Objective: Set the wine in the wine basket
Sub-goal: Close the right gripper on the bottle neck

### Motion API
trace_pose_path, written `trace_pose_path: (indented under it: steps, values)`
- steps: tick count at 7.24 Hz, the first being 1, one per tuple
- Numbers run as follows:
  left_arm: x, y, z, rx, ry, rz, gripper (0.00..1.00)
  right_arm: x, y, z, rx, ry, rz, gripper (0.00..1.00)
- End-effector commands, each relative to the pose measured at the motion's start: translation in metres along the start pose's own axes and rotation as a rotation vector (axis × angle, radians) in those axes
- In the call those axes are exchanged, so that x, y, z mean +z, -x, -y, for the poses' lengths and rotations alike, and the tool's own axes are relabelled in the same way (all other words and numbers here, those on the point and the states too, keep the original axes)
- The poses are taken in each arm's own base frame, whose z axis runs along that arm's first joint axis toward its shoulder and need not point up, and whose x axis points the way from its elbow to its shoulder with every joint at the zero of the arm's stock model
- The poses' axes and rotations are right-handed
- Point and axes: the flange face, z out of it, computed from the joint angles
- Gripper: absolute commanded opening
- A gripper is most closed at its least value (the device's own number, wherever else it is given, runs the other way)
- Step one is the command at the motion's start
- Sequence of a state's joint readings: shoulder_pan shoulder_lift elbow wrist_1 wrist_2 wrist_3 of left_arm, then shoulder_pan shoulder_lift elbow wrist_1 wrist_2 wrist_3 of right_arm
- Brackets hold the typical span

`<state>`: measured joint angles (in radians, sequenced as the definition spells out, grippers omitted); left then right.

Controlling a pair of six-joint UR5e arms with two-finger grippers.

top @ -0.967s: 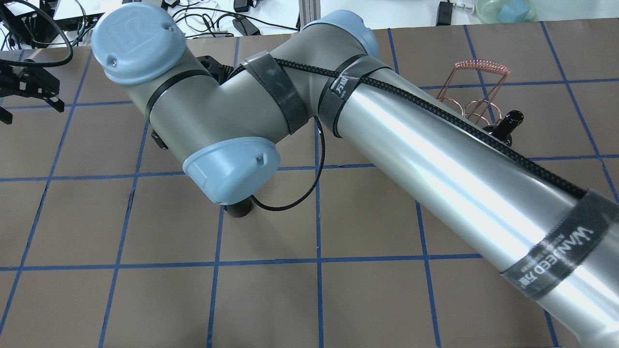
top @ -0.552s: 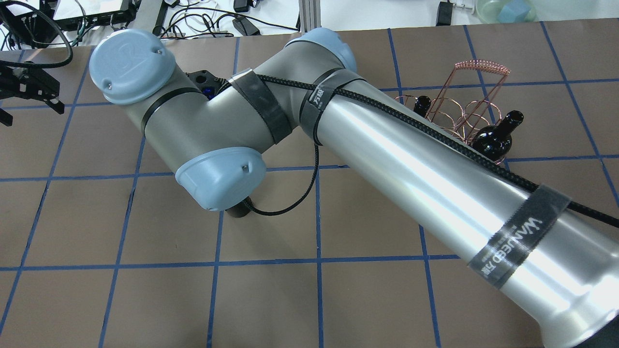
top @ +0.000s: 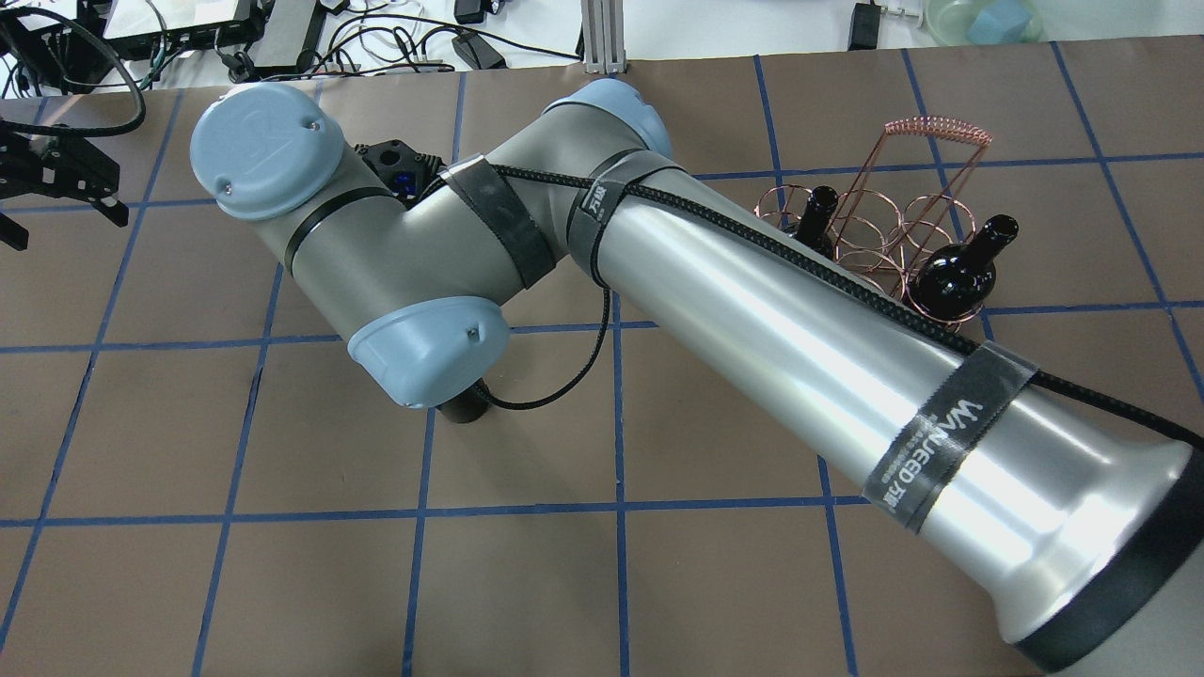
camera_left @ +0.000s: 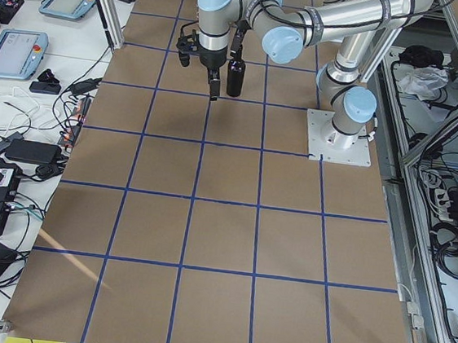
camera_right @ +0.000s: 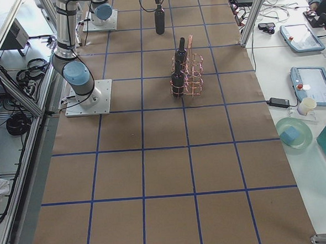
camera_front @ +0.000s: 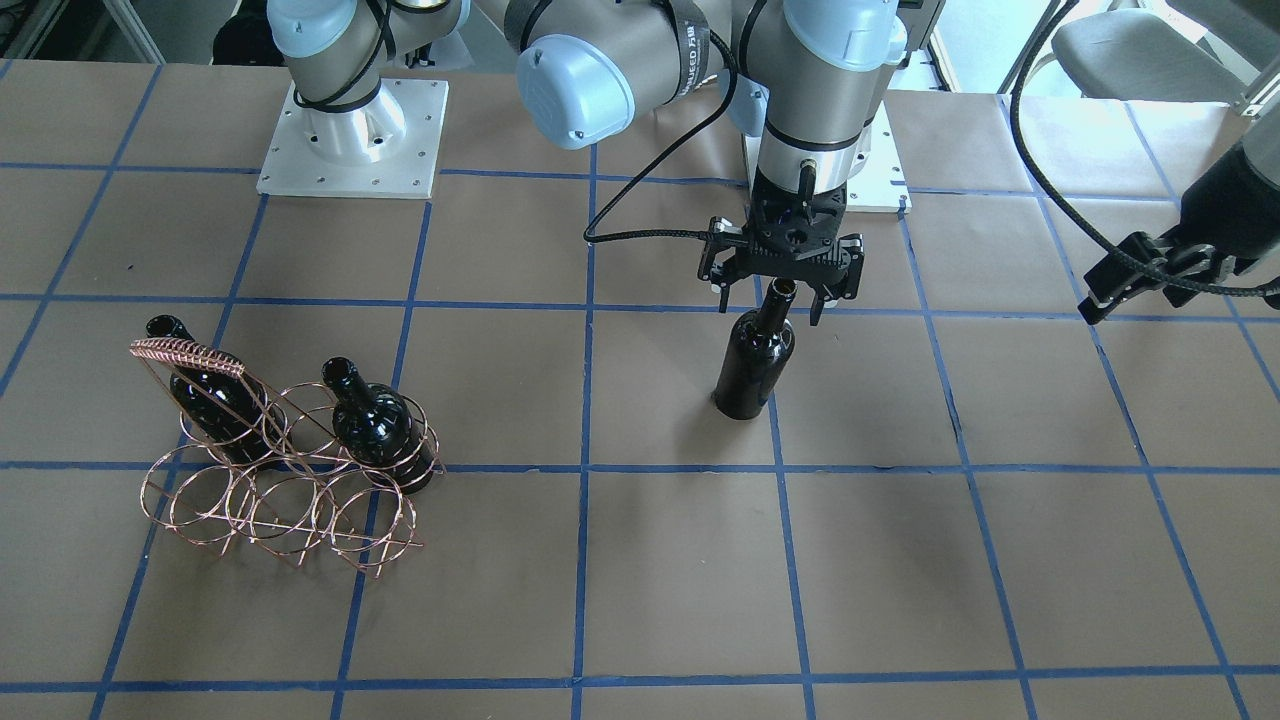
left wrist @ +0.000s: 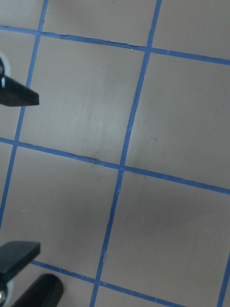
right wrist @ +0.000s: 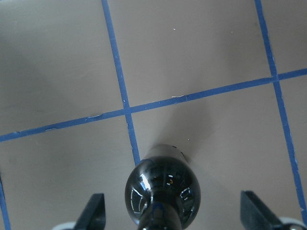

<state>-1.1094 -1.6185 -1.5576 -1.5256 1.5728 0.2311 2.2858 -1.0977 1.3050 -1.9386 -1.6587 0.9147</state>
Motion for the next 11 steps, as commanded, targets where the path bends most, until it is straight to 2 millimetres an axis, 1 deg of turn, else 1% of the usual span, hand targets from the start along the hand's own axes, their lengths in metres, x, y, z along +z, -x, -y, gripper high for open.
trace_pose_path:
  steps: [1, 3, 4, 5, 6, 7, 9, 10, 11]
  values:
    - [0.0004, -0.0007, -0.0009, 0.0, 0.002, 0.001, 1.0, 0.0014, -0.0006, -0.0005, 0.001, 0.0, 0.001, 0.99]
    - [0.0004, -0.0007, -0.0009, 0.0, 0.002, 0.001, 1.0, 0.0057, -0.0011, -0.0025, -0.006, 0.014, -0.002, 0.99]
    - [0.0004, 0.0001, -0.0009, -0.001, 0.002, 0.001, 1.0, 0.005, -0.0021, -0.0032, -0.007, 0.015, -0.003, 0.94]
    - [-0.0027, -0.0002, -0.0021, -0.001, -0.004, 0.002, 1.0, 0.0067, -0.0027, -0.0041, -0.005, 0.02, -0.007, 0.73]
    - [-0.0035, 0.0018, -0.003, -0.001, -0.001, 0.023, 1.0, 0.0067, -0.0025, -0.0045, -0.003, 0.023, -0.004, 0.69]
    - [-0.003, 0.002, -0.0033, 0.0, 0.002, 0.034, 1.0, 0.0066, -0.0024, -0.0044, -0.003, 0.022, -0.003, 0.67]
    - [-0.0023, 0.0009, -0.0026, -0.004, 0.0, 0.029, 1.0, 0.0066, -0.0023, -0.0045, -0.002, 0.024, -0.002, 0.67]
    - [-0.0007, -0.0007, -0.0025, -0.003, 0.005, 0.028, 1.0, 0.0075, -0.0016, -0.0049, -0.001, 0.029, 0.001, 0.65]
    - [-0.0005, -0.0007, -0.0027, -0.003, 0.006, 0.028, 1.0, 0.0097, -0.0007, -0.0056, 0.0, 0.038, 0.005, 0.48]
